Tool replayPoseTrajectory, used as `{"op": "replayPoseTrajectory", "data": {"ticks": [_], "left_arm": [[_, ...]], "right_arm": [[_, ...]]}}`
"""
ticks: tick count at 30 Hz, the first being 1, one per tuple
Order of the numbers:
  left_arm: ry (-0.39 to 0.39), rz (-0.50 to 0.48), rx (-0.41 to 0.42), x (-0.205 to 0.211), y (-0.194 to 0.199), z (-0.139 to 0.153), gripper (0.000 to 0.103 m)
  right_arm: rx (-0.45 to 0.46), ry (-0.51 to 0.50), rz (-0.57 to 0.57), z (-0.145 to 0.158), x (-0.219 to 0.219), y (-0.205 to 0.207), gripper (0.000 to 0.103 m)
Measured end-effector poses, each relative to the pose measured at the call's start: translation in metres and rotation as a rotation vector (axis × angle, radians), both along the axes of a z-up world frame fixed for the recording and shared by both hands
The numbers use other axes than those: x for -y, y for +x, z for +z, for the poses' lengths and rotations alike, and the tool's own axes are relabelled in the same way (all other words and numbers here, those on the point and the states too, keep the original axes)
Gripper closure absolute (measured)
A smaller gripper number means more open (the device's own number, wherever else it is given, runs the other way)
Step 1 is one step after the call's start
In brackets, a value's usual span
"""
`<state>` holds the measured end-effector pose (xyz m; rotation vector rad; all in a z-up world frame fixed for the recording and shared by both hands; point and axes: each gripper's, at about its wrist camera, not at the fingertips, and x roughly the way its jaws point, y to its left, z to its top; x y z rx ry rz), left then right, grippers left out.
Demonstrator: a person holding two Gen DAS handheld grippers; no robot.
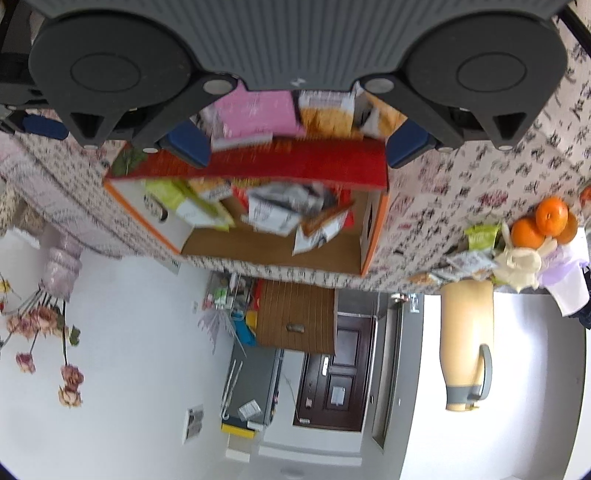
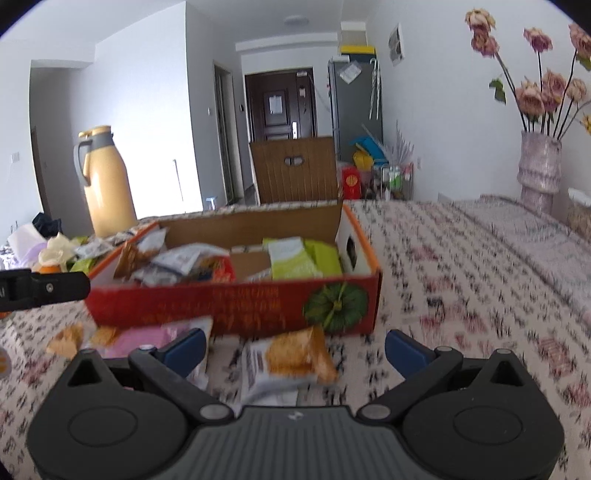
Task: Organize snacks
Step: 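Move both open tools back over the snack pile, then grasp a white packet with the right tool while the left tool grasps the pumpkin-seed oat crisp packet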
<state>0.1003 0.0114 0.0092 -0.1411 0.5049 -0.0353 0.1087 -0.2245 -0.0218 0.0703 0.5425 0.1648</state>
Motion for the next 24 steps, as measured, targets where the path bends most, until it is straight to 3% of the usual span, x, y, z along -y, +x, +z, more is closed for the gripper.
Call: {"op": "replayPoseTrajectory", "data": {"ticks": [11, 19, 24], "left_arm": [[-0.006, 0.008, -0.105, -0.016, -0.027, -0.041, 0.000], [-0.004, 0.015, -0.111, -0.022, -0.031, -0.043, 0.000], [-0.002, 0.017, -0.112, -0.023, -0.031, -0.042, 0.000]], "right_arm": [[-0.092, -0.029, 0.027, -0.030, 0.000, -0.026, 0.000], [-0.106, -0.052, 0.044, -0.028, -0.003, -0.021, 0.000], [-0.133, -0.140, 0.076, -0.031, -0.014, -0.006, 0.002]]}}
